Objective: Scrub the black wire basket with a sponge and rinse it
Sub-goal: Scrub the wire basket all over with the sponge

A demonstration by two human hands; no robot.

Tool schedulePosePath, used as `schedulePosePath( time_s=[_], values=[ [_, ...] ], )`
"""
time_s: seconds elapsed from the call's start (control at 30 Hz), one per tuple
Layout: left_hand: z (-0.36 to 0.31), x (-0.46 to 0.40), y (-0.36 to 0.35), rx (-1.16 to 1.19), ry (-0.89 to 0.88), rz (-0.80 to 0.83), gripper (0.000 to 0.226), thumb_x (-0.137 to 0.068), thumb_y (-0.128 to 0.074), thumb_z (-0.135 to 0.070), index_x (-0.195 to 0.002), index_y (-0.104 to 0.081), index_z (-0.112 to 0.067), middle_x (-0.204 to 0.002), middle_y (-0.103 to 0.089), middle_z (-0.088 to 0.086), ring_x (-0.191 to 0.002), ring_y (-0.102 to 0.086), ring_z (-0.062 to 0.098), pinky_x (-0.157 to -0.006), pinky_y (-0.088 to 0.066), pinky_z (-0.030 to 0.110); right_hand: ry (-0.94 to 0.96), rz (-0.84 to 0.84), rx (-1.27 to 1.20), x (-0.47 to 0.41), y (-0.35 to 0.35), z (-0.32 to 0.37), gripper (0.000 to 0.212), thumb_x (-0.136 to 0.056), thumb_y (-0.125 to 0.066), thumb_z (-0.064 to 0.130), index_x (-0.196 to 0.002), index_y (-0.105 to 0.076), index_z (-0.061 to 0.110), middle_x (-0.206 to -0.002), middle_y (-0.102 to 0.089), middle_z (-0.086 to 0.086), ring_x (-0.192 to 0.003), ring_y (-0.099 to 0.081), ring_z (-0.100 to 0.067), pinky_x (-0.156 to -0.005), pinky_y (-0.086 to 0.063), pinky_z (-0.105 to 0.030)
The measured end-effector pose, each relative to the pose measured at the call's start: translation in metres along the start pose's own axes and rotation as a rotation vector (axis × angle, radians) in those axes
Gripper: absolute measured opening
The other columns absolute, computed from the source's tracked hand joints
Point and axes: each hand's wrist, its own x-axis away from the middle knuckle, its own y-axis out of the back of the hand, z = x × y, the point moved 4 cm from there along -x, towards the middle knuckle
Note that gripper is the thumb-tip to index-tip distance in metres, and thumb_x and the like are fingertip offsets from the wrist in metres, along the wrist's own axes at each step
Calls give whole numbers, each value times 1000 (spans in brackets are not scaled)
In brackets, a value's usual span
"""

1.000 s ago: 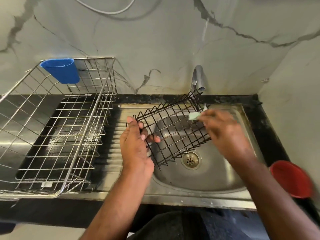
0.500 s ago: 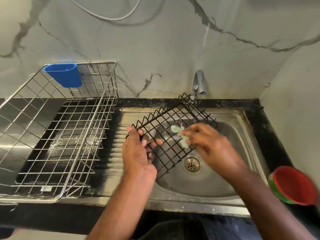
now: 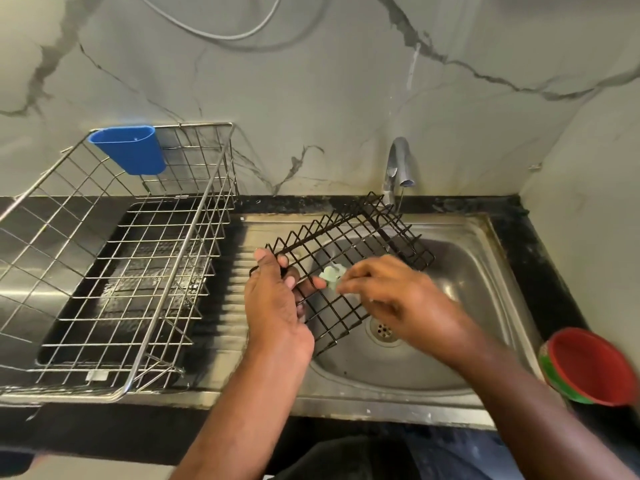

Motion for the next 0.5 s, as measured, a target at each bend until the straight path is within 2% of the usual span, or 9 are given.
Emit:
schedulePosePath(
  time_s=[0.1,0.17,0.2,0.27,0.37,0.43,0.5],
  values=[
    [-2,1,2,-16,-12,22,37,-99,-43,-56,-82,-56,-27,-49,-46,-7,-56,-64,17,-42,-24,22,-145,-75,43,3,16,-33,35,-90,-67,1,-116,-72,24,-118,-63,11,-107,-57,-1,-91,-44,-8],
    [-5,2,2,-32,-32,26,38,-100,-43,-56,-78,-56,-27,-49,-46,-7,-56,-64,17,-44,-24,24,-283,-107,81,5,27,-52,35,-92,-64,-1,-117,-72,23,-118,-63,10,-92,-57,9,-80,-42,-2],
    [-6,4,2,-40,-41,26,39,-100,-43,-55,-77,-56,-26,-49,-46,-7,-55,-63,17,-45,-24,24,-349,-115,95,7,31,-58,34,-94,-63,0,-118,-71,21,-119,-63,9,-85,-57,10,-76,-43,-2],
    [-6,4,1,-48,-42,21,39,-101,-43,-55,-78,-56,-26,-49,-47,-7,-54,-64,17,-43,-23,23,-409,-145,127,9,34,-59,32,-95,-62,2,-120,-70,20,-121,-63,7,-83,-58,8,-79,-48,-6],
    [-4,3,0,-37,-10,7,37,-101,-43,-56,-83,-57,-27,-52,-47,-7,-57,-66,17,-43,-24,23,-265,-171,30,8,22,-26,30,-93,-64,2,-114,-71,23,-118,-64,8,-91,-63,2,-83,-52,-11],
    [-3,3,0,-23,9,-2,36,-101,-43,-55,-86,-58,-26,-54,-47,-8,-62,-67,20,-44,-27,24,-88,-59,-28,8,5,4,31,-92,-65,5,-111,-70,29,-121,-64,8,-100,-65,-3,-85,-53,-15],
    [1,4,-3,-21,37,-17,35,-102,-43,-54,-89,-57,-24,-55,-46,-9,-62,-66,20,-41,-33,20,26,34,-61,14,-5,13,32,-91,-66,4,-115,-72,24,-123,-65,6,-110,-62,-5,-89,-50,-13]
  ],
)
